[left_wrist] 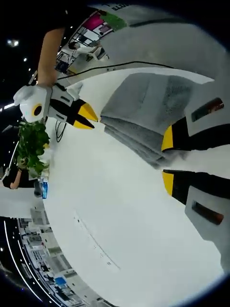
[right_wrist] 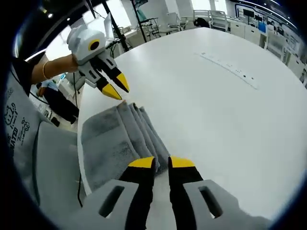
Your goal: Fold the towel on the table until its edges align and the towel forms a compact rectangular stack.
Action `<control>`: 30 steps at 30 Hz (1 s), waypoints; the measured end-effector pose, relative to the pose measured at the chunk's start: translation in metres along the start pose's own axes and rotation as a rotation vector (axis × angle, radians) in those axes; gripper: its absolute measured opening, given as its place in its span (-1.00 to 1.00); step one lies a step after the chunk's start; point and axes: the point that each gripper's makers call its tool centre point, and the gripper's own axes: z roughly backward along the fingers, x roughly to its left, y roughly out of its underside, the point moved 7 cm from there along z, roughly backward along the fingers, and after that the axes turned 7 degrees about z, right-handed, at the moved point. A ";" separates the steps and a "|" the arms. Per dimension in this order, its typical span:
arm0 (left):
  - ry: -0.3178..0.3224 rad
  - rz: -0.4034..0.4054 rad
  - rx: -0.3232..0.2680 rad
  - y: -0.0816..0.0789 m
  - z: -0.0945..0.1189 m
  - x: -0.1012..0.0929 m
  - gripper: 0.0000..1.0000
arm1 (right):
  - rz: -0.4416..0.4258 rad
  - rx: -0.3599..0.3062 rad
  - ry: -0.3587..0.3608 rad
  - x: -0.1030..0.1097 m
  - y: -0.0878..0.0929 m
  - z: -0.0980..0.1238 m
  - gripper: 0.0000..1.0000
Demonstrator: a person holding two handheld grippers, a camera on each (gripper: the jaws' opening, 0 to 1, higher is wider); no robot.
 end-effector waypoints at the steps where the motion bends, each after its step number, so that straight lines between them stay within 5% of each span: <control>1: -0.001 0.000 -0.002 0.000 0.001 0.000 -0.69 | -0.002 -0.006 0.007 0.002 0.001 0.003 -0.76; 17: -0.009 0.013 -0.033 0.019 0.019 -0.028 -0.46 | -0.038 -0.079 0.050 0.028 0.018 0.022 -0.50; 30: 0.013 -0.009 -0.081 0.029 0.024 -0.054 0.00 | -0.032 -0.100 0.036 0.056 0.029 0.019 -0.15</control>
